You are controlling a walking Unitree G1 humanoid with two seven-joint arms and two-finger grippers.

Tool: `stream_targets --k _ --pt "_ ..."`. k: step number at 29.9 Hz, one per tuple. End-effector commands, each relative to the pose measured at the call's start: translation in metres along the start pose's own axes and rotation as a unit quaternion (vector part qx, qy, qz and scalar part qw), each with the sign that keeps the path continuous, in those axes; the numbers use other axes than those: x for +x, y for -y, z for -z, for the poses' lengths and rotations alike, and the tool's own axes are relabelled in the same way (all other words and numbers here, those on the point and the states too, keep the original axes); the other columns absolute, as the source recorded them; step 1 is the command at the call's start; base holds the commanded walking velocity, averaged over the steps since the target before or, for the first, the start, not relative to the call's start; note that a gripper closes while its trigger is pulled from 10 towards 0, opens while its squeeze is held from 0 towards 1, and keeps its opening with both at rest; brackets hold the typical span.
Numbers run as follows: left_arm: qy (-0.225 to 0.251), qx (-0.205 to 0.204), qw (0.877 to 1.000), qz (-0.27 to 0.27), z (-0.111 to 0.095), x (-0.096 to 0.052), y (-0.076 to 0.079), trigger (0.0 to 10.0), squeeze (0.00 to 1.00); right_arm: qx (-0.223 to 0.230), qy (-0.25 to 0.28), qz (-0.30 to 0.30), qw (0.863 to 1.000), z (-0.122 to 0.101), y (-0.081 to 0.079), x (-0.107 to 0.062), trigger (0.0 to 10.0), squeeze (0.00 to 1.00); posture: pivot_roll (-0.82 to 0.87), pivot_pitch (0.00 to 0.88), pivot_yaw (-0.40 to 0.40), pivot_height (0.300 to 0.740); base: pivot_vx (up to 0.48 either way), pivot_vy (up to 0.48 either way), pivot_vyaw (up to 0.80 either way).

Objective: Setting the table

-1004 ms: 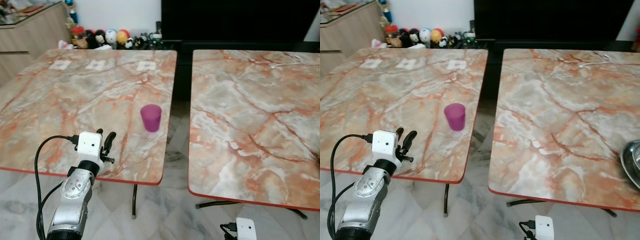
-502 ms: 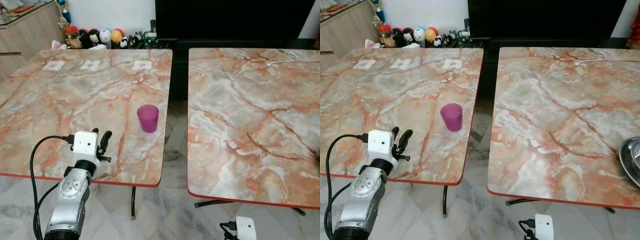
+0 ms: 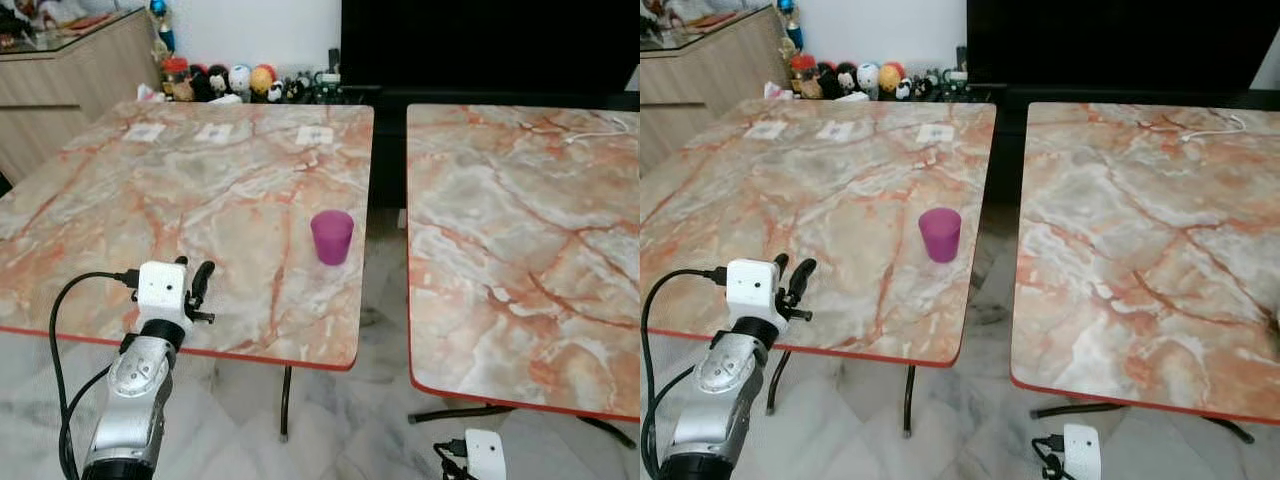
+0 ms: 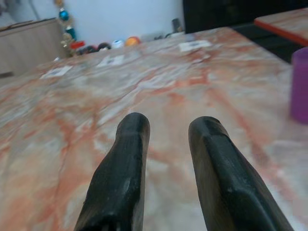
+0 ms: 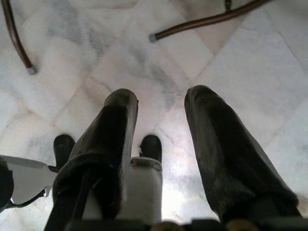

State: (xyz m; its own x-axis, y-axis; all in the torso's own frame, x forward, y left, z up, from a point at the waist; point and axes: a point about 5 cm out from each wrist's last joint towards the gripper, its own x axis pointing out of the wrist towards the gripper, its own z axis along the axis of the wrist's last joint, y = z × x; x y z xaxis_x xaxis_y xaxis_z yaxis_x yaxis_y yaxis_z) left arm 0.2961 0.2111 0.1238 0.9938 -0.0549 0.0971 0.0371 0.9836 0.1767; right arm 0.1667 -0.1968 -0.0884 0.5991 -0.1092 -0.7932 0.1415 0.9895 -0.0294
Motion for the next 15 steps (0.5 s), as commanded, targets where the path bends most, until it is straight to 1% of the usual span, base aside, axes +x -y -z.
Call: stream_targets --k 1,5,6,7,9,14,15 --pt "0.015 -0.005 1.0 0.003 -0.0066 0.0019 0.0014 10.0 0.0 0.0 0.001 0.004 1.0 0.0003 0.0021 -0.0002 10.0 0.0 0.03 0.0 0.06 0.74 0.0 0.0 0.0" --pt "0.013 -0.012 1.0 0.004 -0.0066 0.003 0.0022 10.0 0.0 0.006 0.0 0.007 1.0 0.001 0.0019 -0.0004 10.0 0.0 0.02 0.0 0.061 0.74 0.0 0.0 0.0" --pt "0.012 -0.011 1.0 0.006 -0.0062 0.0033 0.0026 10.0 0.0 0.002 -0.007 0.007 1.0 0.0019 0.0018 -0.0002 10.0 0.0 0.02 0.0 0.063 0.74 0.0 0.292 0.0" --pt "0.011 -0.01 1.0 0.006 -0.0059 0.0035 0.0028 10.0 0.0 -0.001 -0.01 0.006 1.0 0.0023 0.0018 -0.0002 10.0 0.0 0.02 0.0 0.063 0.74 0.0 0.334 0.0" --pt "0.007 -0.012 1.0 0.007 -0.0045 0.0036 0.003 10.0 0.0 0.006 -0.011 0.002 1.0 0.0028 0.0009 -0.0003 10.0 0.0 0.02 0.0 0.064 0.74 0.0 0.48 -0.67" --pt "0.009 -0.011 1.0 0.011 -0.0051 0.0038 0.0039 10.0 0.0 0.001 -0.01 0.002 1.0 0.0027 0.0006 -0.0003 10.0 0.0 0.02 0.0 0.066 0.74 0.0 0.48 -0.61" --pt "0.01 -0.011 1.0 0.011 -0.0055 0.0039 0.0039 10.0 0.0 0.003 -0.006 0.001 1.0 0.0022 0.0005 -0.0003 10.0 0.0 0.02 0.0 0.066 0.74 0.0 0.371 0.0"
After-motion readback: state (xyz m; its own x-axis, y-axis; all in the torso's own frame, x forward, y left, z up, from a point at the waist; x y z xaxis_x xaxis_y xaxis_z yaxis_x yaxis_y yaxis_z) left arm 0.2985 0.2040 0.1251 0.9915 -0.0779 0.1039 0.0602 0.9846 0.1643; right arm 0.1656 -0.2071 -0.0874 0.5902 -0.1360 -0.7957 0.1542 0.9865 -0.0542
